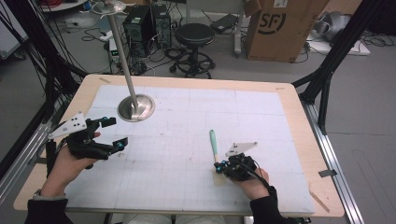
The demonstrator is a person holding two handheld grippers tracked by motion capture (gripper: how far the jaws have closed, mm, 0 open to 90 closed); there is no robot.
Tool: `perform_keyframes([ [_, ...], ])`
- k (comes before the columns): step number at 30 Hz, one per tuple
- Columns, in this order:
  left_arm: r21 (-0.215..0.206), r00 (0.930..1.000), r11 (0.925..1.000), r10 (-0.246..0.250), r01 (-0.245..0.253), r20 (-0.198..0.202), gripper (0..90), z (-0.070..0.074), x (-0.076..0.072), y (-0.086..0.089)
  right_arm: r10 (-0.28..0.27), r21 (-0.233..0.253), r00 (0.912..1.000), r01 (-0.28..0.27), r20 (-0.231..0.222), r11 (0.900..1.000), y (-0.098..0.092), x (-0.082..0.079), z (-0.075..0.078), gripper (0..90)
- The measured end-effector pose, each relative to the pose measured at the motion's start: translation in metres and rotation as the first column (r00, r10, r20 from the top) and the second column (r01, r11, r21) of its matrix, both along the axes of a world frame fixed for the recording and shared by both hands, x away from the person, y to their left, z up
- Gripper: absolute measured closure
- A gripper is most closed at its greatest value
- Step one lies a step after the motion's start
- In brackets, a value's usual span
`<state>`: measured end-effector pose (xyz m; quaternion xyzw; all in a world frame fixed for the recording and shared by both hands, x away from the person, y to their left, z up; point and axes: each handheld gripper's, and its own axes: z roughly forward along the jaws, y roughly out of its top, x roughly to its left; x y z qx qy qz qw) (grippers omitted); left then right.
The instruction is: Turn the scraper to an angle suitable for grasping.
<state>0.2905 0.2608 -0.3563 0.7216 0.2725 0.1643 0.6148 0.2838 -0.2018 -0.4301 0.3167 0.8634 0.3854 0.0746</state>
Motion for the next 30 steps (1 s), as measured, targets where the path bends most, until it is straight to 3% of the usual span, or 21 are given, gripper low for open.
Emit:
perform_keyframes([
  [5, 0.004, 1.0000, 1.0000, 0.006, -0.006, 0.000, 7.5, -0.001, -0.004, 0.003, -0.125, -0.025, 0.9886, 0.127, 0.084, 0.992, -0.005, 0.018, -0.001, 90.0],
  [6, 0.006, 1.0000, 0.9999, 0.010, -0.010, -0.002, 7.5, -0.001, -0.005, 0.004, -0.131, -0.034, 0.9857, 0.136, 0.106, 0.990, -0.005, 0.022, -0.003, 90.0],
  [9, 0.010, 0.9998, 0.9998, 0.018, -0.018, -0.005, 7.5, -0.003, -0.008, 0.007, -0.138, -0.033, 0.9838, 0.143, 0.114, 0.989, -0.004, 0.028, -0.007, 90.0],
  [10, 0.008, 0.9997, 0.9997, 0.023, -0.023, -0.008, 7.5, -0.003, -0.008, 0.008, -0.146, -0.037, 0.9790, 0.153, 0.142, 0.988, -0.002, 0.034, -0.011, 90.0],
  [13, 0.016, 0.9995, 0.9995, 0.028, -0.028, -0.012, 7.5, -0.005, -0.010, 0.011, -0.180, -0.029, 0.9709, 0.187, 0.158, 0.982, -0.001, 0.042, -0.014, 90.0],
  [15, 0.014, 0.9993, 0.9993, 0.034, -0.033, -0.014, 7.5, -0.005, -0.012, 0.013, -0.192, -0.022, 0.9683, 0.198, 0.159, 0.980, -0.002, 0.045, -0.014, 90.0],
  [16, 0.011, 0.9992, 0.9992, 0.038, -0.037, -0.016, 7.5, -0.006, -0.012, 0.014, -0.224, -0.006, 0.9628, 0.227, 0.151, 0.974, -0.002, 0.050, -0.015, 90.0],
  [20, 0.015, 0.9985, 0.9986, 0.052, -0.051, -0.016, 7.5, -0.006, -0.016, 0.020, -0.239, -0.010, 0.9605, 0.243, 0.142, 0.970, 0.000, 0.057, -0.018, 90.0],
  [30, 0.026, 0.9973, 0.9974, 0.068, -0.067, -0.030, 7.5, -0.011, -0.020, 0.025, -0.226, 0.005, 0.9683, 0.227, 0.107, 0.974, 0.009, 0.070, -0.020, 90.0],
])
